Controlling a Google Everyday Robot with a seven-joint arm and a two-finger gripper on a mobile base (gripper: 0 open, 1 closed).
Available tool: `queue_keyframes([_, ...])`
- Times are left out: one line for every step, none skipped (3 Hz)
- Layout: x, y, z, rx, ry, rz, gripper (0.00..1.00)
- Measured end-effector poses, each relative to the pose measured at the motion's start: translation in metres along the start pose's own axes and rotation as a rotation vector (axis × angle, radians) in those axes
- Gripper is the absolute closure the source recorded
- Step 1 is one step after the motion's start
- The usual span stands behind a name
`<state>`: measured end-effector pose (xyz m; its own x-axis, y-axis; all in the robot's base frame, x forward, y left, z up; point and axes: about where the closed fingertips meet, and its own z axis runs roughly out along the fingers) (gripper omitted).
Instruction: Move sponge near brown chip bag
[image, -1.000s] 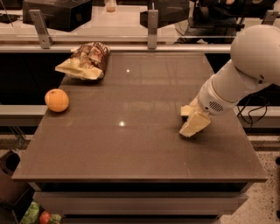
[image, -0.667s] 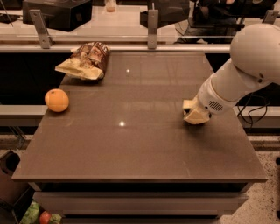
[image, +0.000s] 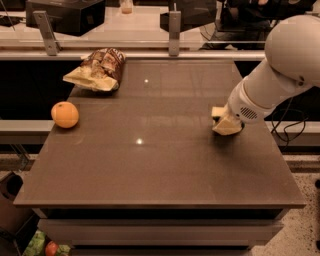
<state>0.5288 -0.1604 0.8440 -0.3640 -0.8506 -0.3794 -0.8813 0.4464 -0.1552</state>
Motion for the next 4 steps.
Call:
queue_keyframes([-0.019,-0.019,-0.026,0.077,0.010,-0.019,1.00])
queue_keyframes([-0.041,-0.036,-0.050,0.154,0.009,-0.049,1.00])
queue_keyframes([-0.065,-0.048,-0.063,0.228,-0.014,-0.064,1.00])
queue_keyframes([-0.092,-0.062,-0.066,0.276,-0.076,-0.075,1.00])
